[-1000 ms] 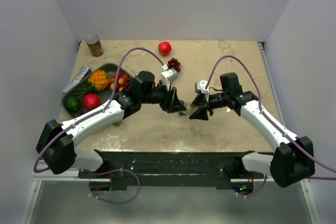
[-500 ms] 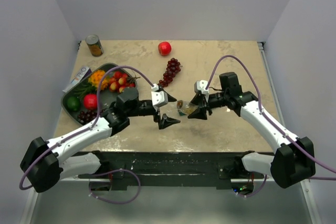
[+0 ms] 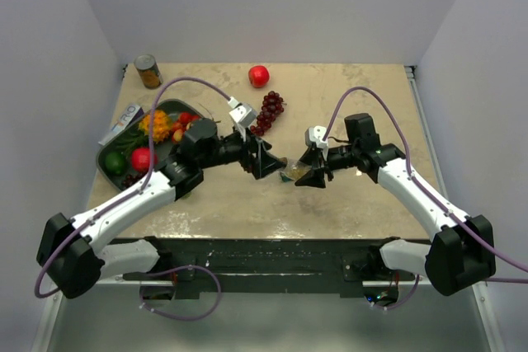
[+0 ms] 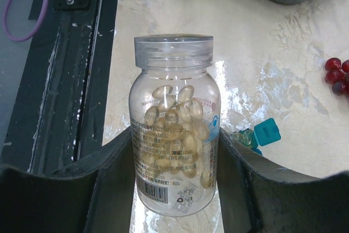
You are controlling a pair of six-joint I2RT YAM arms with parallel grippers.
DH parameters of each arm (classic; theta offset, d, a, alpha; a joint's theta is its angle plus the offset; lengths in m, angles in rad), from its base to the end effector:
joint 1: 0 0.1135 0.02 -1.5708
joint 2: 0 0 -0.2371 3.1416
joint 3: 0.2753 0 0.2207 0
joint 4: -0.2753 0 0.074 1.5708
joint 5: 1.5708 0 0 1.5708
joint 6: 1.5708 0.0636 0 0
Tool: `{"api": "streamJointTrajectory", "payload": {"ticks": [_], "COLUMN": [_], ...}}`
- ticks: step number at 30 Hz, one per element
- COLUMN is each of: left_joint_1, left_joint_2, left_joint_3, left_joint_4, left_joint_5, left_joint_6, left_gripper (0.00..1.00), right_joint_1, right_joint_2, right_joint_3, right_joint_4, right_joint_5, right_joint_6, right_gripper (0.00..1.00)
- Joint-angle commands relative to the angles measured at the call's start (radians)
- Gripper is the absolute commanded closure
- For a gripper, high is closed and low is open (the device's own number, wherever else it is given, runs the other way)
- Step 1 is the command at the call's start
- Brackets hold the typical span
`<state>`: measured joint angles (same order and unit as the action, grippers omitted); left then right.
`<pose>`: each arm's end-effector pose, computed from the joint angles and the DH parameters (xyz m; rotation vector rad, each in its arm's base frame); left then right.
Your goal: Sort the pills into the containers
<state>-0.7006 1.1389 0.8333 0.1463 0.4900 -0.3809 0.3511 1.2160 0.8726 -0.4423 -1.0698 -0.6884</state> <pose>0.1870 -0.1968 0.3015 0.6763 1.7449 -1.1953 0.1984 0.1321 0.2469 -1.4246 1.4979 1.0331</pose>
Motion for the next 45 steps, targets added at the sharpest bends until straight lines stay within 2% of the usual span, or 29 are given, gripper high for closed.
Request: {"api": "streamJointTrajectory", "payload": {"ticks": [1, 5, 9, 15, 17, 20, 21, 22, 23, 27, 28, 29, 31, 34, 35, 38, 40, 42, 43, 44, 45], "left_joint_1": [0.004, -0.011, -0.022, -0.048, -0.051, -0.056, -0.057, -0.059, -0.06, -0.066, -0.077, -0.085, -0.089, -0.089, -0.088, -0.071, -0.053, -0.051, -0.045, -0.045, -0.043], "left_joint_2": [0.084, 0.084, 0.11, 0.145, 0.156, 0.173, 0.177, 0.182, 0.183, 0.173, 0.153, 0.139, 0.084, 0.045, 0.047, 0.096, 0.139, 0.151, 0.145, 0.137, 0.112], "left_joint_3": [0.107, 0.102, 0.116, 0.159, 0.167, 0.182, 0.19, 0.191, 0.191, 0.15, 0.135, 0.092, 0.034, -0.072, -0.098, -0.077, -0.048, -0.036, -0.036, -0.049, -0.057], "left_joint_4": [-0.132, -0.119, -0.137, -0.145, -0.145, -0.178, -0.183, -0.189, -0.189, -0.162, -0.116, -0.09, 0.019, 0.158, 0.189, 0.311, 0.334, 0.384, 0.413, 0.432, 0.449], "left_joint_5": [0.011, 0.002, 0.005, 0.002, 0.002, 0.008, 0.012, 0.022, 0.033, 0.162, 0.185, 0.212, 0.317, 0.418, 0.435, 0.473, 0.501, 0.481, 0.475, 0.461, 0.449], "left_joint_6": [-0.266, -0.3, -0.299, -0.27, -0.262, -0.227, -0.21, -0.16, -0.126, 0.138, 0.283, 0.365, 0.611, 0.887, 0.933, 0.915, 0.865, 0.791, 0.753, 0.723, 0.7], "left_gripper": [0.11, 0.13, 0.23, 0.27, 0.32, 0.55, 0.66, 0.72, 0.83, 0.9, 0.9, 0.9, 0.89, 0.87, 0.8, 0.61, 0.56, 0.31, 0.09, 0.01, 0.0], "right_joint_1": [-0.001, -0.001, 0.0, -0.001, 0.0, -0.001, 0.0, -0.001, -0.001, 0.0, -0.001, -0.001, 0.0, 0.0, -0.001, 0.0, 0.0, 0.0, 0.0, -0.001, -0.001], "right_joint_2": [-0.021, -0.019, -0.018, -0.015, -0.016, -0.015, -0.016, -0.015, -0.015, -0.016, -0.016, -0.015, -0.013, -0.019, -0.018, -0.019, -0.019, -0.021, -0.023, -0.023, -0.023], "right_joint_3": [0.023, 0.02, 0.02, 0.019, 0.019, 0.019, 0.019, 0.019, 0.019, 0.019, 0.019, 0.019, 0.019, 0.019, 0.019, 0.019, 0.02, 0.02, 0.02, 0.022, 0.022], "right_joint_4": [0.027, 0.03, 0.031, 0.031, 0.033, 0.033, 0.031, 0.033, 0.033, 0.031, 0.031, 0.033, 0.031, 0.03, 0.028, 0.027, 0.025, 0.022, 0.022, 0.02, 0.02], "right_joint_5": [-0.016, -0.013, -0.013, -0.01, -0.01, -0.01, -0.009, -0.012, -0.012, -0.015, -0.016, -0.018, -0.018, -0.018, -0.018, -0.018, -0.016, -0.016, -0.016, -0.015, -0.015], "right_joint_6": [-0.008, -0.003, -0.003, -0.002, -0.002, 0.0, -0.002, -0.002, 0.0, -0.002, -0.002, -0.002, -0.002, -0.005, -0.005, -0.007, -0.008, -0.01, -0.013, -0.014, -0.014], "right_gripper": [1.0, 1.0, 1.0, 1.0, 1.0, 1.0, 1.0, 1.0, 1.0, 1.0, 1.0, 1.0, 1.0, 1.0, 1.0, 1.0, 1.0, 1.0, 1.0, 1.0, 1.0]}}
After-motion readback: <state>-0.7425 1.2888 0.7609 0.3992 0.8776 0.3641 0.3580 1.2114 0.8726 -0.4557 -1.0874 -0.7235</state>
